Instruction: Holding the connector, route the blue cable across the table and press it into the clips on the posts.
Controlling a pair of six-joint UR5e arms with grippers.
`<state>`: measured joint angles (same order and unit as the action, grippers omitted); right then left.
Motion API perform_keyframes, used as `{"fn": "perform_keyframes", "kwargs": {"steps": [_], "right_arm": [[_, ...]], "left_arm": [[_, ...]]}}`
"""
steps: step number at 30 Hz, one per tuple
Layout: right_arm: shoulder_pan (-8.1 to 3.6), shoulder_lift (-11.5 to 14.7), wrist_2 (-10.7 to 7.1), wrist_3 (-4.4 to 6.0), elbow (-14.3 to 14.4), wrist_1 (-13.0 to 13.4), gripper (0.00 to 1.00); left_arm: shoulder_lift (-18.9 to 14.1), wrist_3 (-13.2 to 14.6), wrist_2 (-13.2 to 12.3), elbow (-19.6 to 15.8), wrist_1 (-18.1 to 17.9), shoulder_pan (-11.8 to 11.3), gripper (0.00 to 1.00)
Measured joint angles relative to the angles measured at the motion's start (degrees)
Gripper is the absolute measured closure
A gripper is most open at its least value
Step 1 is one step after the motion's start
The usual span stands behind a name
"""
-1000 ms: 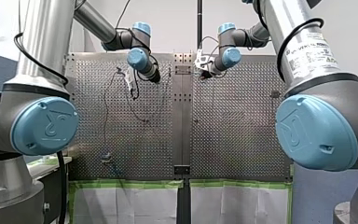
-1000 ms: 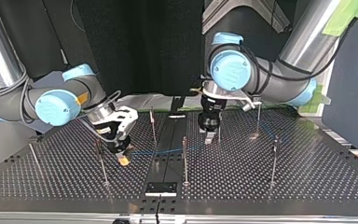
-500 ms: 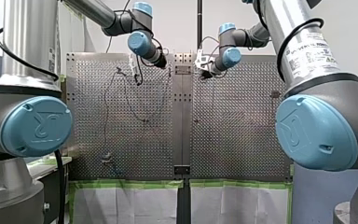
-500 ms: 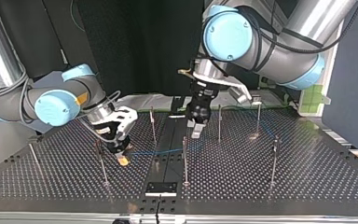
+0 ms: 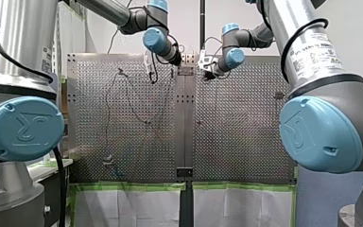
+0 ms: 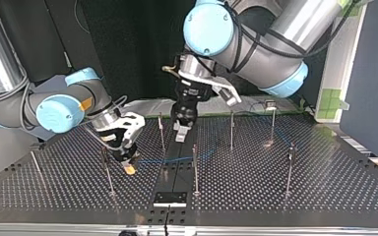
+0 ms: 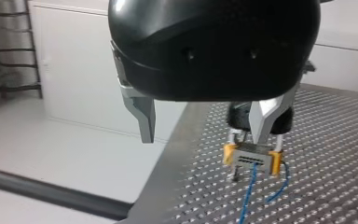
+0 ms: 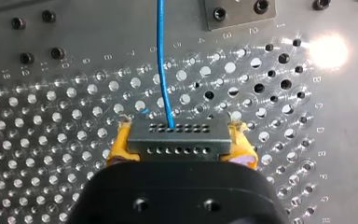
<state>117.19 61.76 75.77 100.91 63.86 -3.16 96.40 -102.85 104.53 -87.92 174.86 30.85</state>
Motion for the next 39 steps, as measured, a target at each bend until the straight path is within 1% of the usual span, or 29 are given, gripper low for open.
{"fn": "perform_keyframes", "kwargs": {"steps": [3, 7, 11, 17, 21, 25, 28, 32, 36, 39], "right_arm": [[-0.10, 0.00, 0.00, 0.04, 0.01, 0.02, 1.00], [-0.34, 0.00, -0.01, 0.13, -0.01, 0.05, 1.00], [-0.41, 0.00, 0.00, 0.16, 0.00, 0.05, 1.00], [-0.52, 0.00, -0.02, 0.19, 0.00, 0.06, 1.00], [-0.56, 0.00, -0.03, 0.19, 0.00, 0.08, 1.00], [-0.59, 0.00, -0.02, 0.23, -0.02, 0.03, 1.00], [-0.71, 0.00, -0.04, 0.39, -0.01, 0.01, 1.00], [-0.79, 0.01, -0.07, 0.50, 0.00, 0.00, 1.00], [-0.90, 0.01, -0.08, 0.52, 0.00, 0.00, 1.00], [-0.89, 0.00, -0.08, 0.53, 0.01, 0.00, 1.00]], "left_arm": [[1.17, 0.51, 1.58, 1.52, 0.48, 0.68, 0.00], [2.20, 0.84, 3.37, 3.01, 0.95, 1.05, 0.00], [4.05, 1.91, 5.25, 5.00, 1.90, 1.55, 0.00], [7.04, 2.49, 7.48, 8.06, 2.59, 2.56, 0.00], [7.87, 2.55, 8.86, 9.50, 2.60, 3.03, 0.00], [8.90, 2.86, 9.76, 10.86, 3.44, 3.26, 0.00], [10.35, 3.29, 10.77, 12.36, 4.23, 3.57, 0.00], [12.24, 3.43, 11.79, 13.87, 4.01, 3.65, 0.00], [12.93, 3.45, 12.01, 14.36, 3.60, 3.50, 0.00], [13.07, 3.36, 11.72, 14.50, 3.30, 3.28, 0.00]]}}
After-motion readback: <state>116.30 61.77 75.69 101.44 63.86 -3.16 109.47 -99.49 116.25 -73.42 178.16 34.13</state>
